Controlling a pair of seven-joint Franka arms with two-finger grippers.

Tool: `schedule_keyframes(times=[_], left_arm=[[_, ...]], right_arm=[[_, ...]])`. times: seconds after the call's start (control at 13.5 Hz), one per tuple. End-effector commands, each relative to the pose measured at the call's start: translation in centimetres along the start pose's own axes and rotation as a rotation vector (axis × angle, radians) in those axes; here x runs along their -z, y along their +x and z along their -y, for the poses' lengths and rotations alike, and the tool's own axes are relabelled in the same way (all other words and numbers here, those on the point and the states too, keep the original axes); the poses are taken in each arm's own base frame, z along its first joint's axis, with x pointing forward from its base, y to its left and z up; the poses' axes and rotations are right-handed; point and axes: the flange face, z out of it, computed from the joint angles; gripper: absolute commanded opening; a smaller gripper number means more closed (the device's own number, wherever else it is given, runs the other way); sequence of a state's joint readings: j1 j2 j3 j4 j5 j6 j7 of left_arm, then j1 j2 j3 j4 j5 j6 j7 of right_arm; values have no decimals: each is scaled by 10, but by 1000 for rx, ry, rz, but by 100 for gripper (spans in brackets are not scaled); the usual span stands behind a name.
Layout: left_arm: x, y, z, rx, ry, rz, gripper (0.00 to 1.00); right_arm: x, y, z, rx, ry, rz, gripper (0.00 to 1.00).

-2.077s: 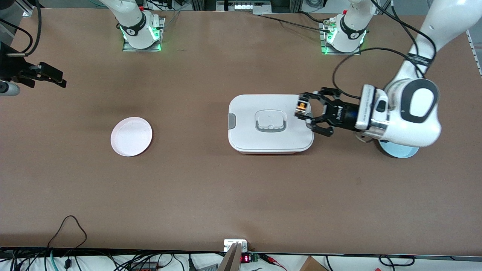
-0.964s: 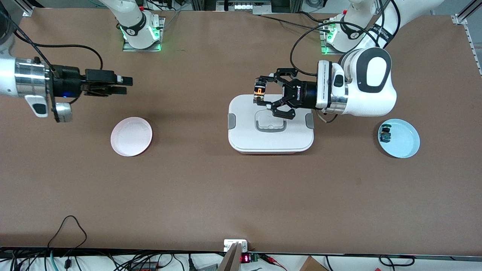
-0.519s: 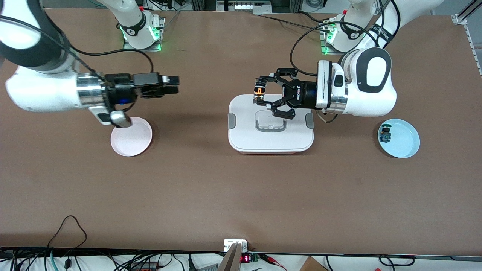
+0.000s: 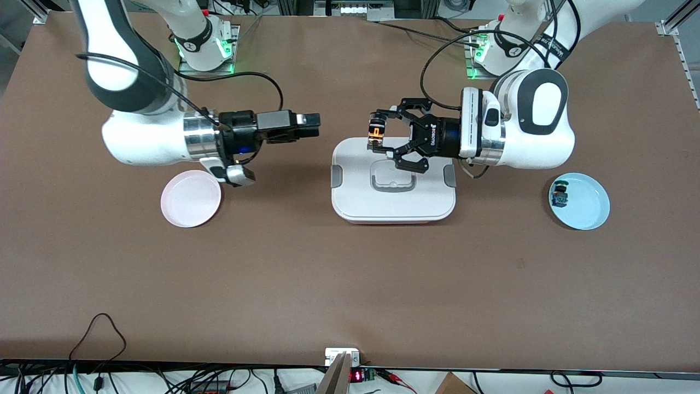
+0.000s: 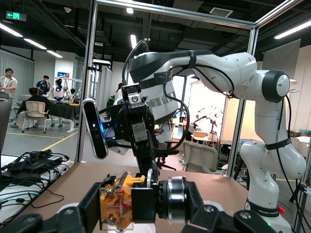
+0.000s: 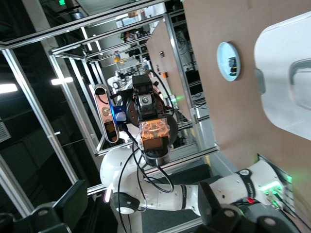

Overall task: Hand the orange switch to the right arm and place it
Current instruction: 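Reach the right gripper toward the orange switch held by the left gripper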

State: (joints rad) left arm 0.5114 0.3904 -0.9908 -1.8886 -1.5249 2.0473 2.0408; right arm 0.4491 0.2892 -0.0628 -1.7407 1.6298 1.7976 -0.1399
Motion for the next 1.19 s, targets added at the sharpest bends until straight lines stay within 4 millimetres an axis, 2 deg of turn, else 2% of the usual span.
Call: schedule_keyframes(times=[0.0,0.22,0.52,0.67,1.11], left_arm=[[-2,5,-5,12,18,-26,0],[-3,4,-5,13,18,-25,0],[-2,5,-5,11,19,-27,0],[-2,5,-5,9,18,-26,0],[-2,5,-4,8,19,-27,0]], right_arm=[[-22,5,-10,8,70,-29,100],[-49,4,-13,14,86,-121,100],[-66,-1,-13,-6,108,-158,100],[-81,-6,-15,-18,109,-174,100],[-93,-12,-18,-2,92,-180,100]])
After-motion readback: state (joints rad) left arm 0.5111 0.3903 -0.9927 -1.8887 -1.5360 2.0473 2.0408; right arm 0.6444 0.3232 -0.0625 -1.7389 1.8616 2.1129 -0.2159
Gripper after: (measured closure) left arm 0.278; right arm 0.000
